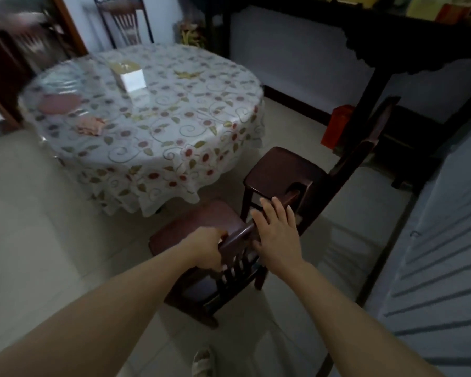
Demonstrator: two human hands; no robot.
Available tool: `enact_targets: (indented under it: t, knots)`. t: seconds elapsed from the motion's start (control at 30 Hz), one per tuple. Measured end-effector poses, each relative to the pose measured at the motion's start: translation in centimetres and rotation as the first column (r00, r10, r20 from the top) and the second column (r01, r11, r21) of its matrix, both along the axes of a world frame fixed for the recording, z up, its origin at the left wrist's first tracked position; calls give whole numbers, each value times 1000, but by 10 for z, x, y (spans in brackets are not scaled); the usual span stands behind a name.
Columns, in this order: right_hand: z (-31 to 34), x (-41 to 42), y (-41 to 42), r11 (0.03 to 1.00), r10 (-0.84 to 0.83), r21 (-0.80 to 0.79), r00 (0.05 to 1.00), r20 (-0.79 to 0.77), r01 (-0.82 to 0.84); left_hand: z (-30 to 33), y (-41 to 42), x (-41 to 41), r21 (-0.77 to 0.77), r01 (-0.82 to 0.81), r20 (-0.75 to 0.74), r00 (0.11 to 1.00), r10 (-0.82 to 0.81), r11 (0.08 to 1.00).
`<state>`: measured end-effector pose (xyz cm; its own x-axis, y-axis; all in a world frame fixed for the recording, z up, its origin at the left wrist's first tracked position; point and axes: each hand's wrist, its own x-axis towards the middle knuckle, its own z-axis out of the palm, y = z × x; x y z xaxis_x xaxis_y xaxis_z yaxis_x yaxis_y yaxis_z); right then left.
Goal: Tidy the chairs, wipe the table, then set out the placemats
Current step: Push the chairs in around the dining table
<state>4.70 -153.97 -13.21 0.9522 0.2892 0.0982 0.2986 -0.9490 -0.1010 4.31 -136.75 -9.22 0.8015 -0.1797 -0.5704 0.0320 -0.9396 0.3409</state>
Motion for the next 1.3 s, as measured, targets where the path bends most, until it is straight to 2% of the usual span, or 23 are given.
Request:
enact_targets:
  t: [0.13,0.3,0.4,0.47,0.57,0.77,1.0,1.17,1.3]
  knots:
    - [16,50,41,996,87,4,992,95,-87,18,42,40,27,-92,50,995,90,995]
    - [34,114,91,987,163,-23,973,165,-161,34,86,80,50,-236,278,937,213,970]
    - [44,155,116,969,235,-102,965,113,-224,38,109,98,115,-298,461,861,215,948]
    - [53,182,129,954,283,-123,955,82,-273,37,120,109,188,-310,513,840,176,932]
    - [68,215,141,911,368,-191,930,-22,-365,35,131,128,249,-310,502,852,151,918]
    - [88,282,179,842,469,-250,878,-97,-477,46,173,187,212,-394,461,847,265,894]
    - [96,369,211,773,589,-210,800,-114,-599,56,201,258,170,-456,485,810,329,874]
    - [89,403,230,730,654,-202,753,-73,-653,46,216,289,261,-498,519,795,314,827]
    - [66,419,244,738,651,-160,754,-85,-655,21,226,306,309,-524,540,784,307,794]
